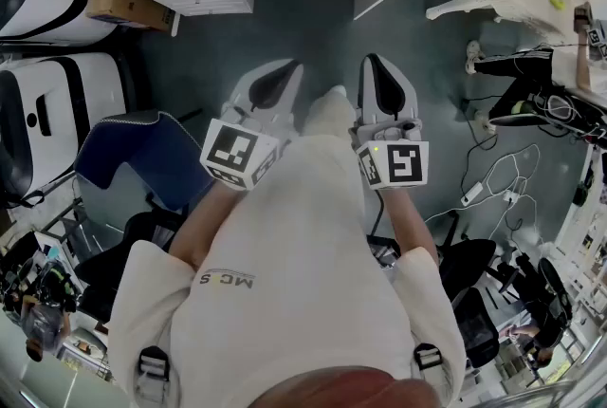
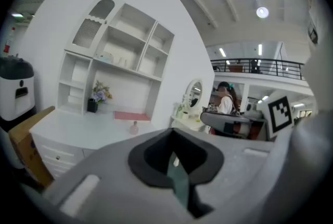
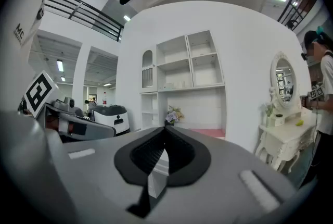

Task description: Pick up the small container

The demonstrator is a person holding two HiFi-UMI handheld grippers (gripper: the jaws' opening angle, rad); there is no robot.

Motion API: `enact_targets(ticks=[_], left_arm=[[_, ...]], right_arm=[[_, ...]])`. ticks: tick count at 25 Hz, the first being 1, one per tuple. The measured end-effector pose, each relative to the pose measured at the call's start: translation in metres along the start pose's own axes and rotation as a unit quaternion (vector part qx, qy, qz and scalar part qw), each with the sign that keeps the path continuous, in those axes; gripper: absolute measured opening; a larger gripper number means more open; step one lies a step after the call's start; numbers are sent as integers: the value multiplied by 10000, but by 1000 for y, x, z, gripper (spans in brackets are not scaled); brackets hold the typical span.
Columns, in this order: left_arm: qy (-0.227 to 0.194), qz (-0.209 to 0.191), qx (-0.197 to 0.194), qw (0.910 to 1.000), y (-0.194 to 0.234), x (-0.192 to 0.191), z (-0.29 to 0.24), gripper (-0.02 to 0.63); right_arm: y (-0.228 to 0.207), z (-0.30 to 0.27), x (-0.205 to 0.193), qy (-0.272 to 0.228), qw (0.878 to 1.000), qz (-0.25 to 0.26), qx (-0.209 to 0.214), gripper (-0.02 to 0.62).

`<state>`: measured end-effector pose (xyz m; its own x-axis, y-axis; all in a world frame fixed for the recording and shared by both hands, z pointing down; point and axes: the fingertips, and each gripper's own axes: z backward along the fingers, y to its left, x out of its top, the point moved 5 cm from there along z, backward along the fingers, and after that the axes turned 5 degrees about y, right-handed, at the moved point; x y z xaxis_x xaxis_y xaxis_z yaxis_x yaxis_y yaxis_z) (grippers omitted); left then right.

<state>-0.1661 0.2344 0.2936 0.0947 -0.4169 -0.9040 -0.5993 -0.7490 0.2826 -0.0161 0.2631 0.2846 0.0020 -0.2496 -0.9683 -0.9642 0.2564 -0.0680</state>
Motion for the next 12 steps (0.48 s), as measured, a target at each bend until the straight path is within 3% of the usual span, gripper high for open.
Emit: enact_targets(ticks=[8, 12], left_arm=[[70, -54, 94, 9999, 10, 9, -48, 0], [136, -73, 243, 9996, 29, 29, -86, 0]], right_arm=[[-53, -29, -5, -103, 9994, -312, -83, -14], [-84, -69, 9, -174, 9995, -250, 101, 31]])
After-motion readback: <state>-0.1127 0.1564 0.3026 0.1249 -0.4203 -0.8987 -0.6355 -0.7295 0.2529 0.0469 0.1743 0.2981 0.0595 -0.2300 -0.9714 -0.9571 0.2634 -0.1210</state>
